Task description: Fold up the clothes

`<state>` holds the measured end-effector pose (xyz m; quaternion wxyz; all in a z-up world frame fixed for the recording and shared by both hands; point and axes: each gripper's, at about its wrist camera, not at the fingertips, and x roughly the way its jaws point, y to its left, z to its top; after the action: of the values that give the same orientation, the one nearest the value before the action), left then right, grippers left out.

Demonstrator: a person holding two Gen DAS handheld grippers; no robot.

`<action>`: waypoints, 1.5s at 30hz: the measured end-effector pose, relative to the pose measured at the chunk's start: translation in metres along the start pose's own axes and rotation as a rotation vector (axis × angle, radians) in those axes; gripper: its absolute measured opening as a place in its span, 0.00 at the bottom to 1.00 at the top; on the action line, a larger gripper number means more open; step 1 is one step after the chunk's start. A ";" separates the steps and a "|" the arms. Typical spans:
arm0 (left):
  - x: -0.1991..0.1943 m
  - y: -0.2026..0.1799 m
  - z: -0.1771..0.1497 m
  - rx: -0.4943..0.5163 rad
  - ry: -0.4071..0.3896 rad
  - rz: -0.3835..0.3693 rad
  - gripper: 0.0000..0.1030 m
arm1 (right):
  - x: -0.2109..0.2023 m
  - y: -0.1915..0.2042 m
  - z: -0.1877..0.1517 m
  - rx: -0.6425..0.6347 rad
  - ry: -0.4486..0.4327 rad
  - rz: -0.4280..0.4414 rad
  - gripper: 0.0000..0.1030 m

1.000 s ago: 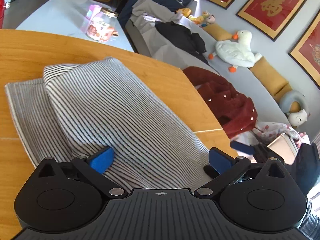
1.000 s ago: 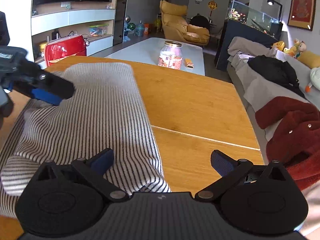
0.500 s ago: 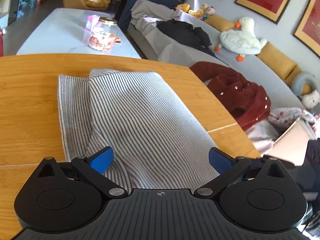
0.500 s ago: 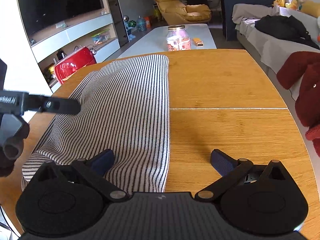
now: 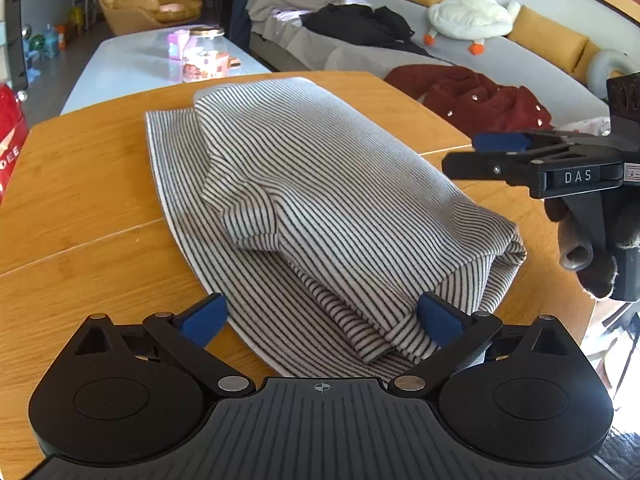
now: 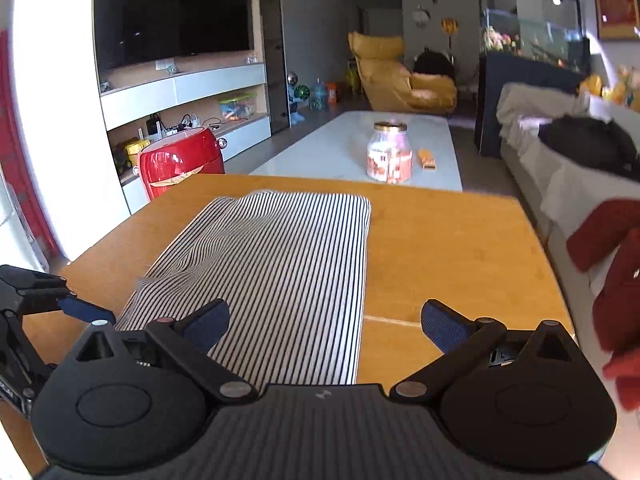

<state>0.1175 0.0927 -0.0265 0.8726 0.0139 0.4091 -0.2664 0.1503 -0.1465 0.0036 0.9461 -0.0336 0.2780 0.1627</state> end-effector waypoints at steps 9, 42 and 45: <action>-0.016 0.008 -0.005 -0.073 -0.020 -0.027 1.00 | 0.015 0.010 -0.027 -0.042 0.111 0.038 0.73; 0.052 0.073 0.110 -0.448 -0.195 -0.210 0.99 | -0.040 -0.060 -0.025 0.242 0.134 0.001 0.58; 0.078 0.086 0.127 -0.478 -0.162 -0.169 0.97 | -0.052 -0.082 -0.032 0.501 0.150 0.099 0.58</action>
<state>0.2888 0.1000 -0.0154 0.8557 -0.2483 0.3887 -0.2345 0.1193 -0.2441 0.0022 0.8926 0.2032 0.3801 0.1320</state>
